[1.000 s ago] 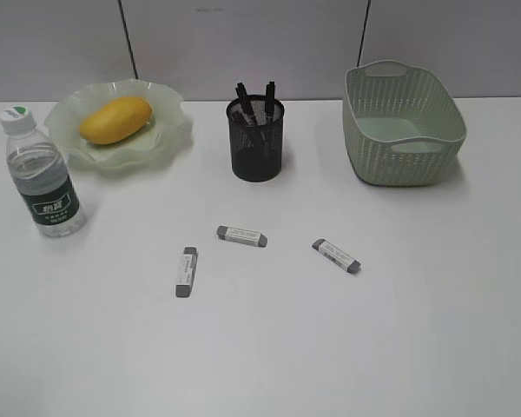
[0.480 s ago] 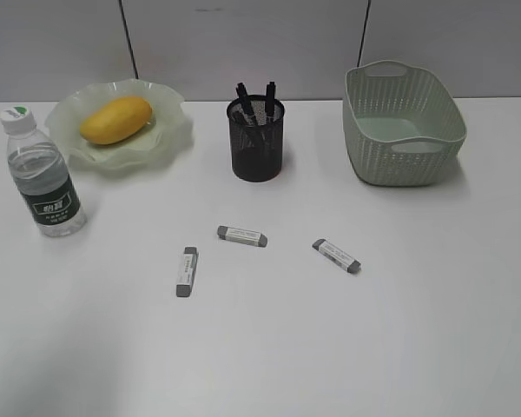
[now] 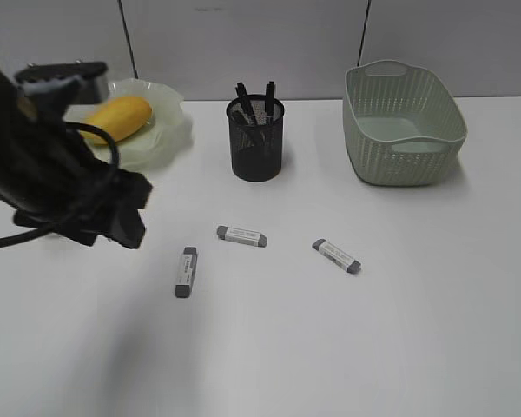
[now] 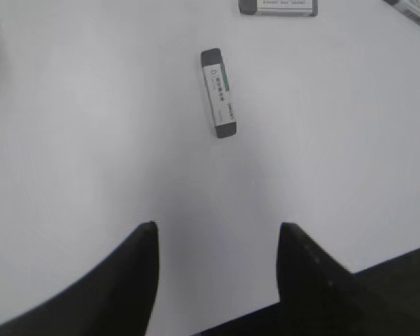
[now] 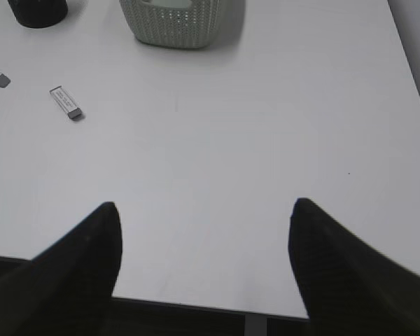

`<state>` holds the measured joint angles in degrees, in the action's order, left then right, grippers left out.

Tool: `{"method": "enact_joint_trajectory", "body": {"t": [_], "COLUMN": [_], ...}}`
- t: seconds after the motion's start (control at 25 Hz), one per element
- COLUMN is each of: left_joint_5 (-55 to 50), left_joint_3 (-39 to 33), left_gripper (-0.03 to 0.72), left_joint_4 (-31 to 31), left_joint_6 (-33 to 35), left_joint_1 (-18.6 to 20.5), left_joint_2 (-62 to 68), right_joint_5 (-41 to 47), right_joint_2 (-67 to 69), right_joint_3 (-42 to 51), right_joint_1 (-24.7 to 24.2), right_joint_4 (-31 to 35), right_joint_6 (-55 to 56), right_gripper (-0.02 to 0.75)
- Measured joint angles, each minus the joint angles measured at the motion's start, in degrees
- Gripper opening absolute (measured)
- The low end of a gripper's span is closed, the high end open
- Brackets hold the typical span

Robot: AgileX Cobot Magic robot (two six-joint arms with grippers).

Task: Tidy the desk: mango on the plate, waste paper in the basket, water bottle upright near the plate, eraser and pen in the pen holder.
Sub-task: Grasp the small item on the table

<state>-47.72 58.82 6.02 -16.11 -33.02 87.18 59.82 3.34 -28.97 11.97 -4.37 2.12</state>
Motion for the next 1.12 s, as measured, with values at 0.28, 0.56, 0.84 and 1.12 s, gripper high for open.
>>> {"method": "enact_joint_trajectory", "body": {"t": [0.28, 0.56, 0.84, 1.12], "left_joint_5": [-1.4, 3.4, 5.5, 9.0], "left_joint_3": [10.5, 13.5, 13.7, 13.8], "left_gripper": [0.414, 0.414, 0.414, 0.414], "left_joint_4": [-0.4, -1.7, -2.2, -2.1], "left_joint_6": [-2.6, -3.9, -6.4, -7.2], "left_joint_1": [-0.9, -0.9, -0.5, -0.3], "left_joint_2": [14.7, 22.5, 27.0, 30.5], "right_joint_5": [0.0, 0.0, 0.0, 0.0], "right_joint_2": [0.0, 0.0, 0.0, 0.0], "right_joint_3": [0.0, 0.0, 0.0, 0.0], "right_joint_1": [0.0, 0.0, 0.0, 0.0], "right_joint_4": [-0.3, -0.3, -0.3, -0.3], "right_joint_6": [0.0, 0.0, 0.0, 0.0], "right_gripper": [0.585, 0.585, 0.585, 0.585]}}
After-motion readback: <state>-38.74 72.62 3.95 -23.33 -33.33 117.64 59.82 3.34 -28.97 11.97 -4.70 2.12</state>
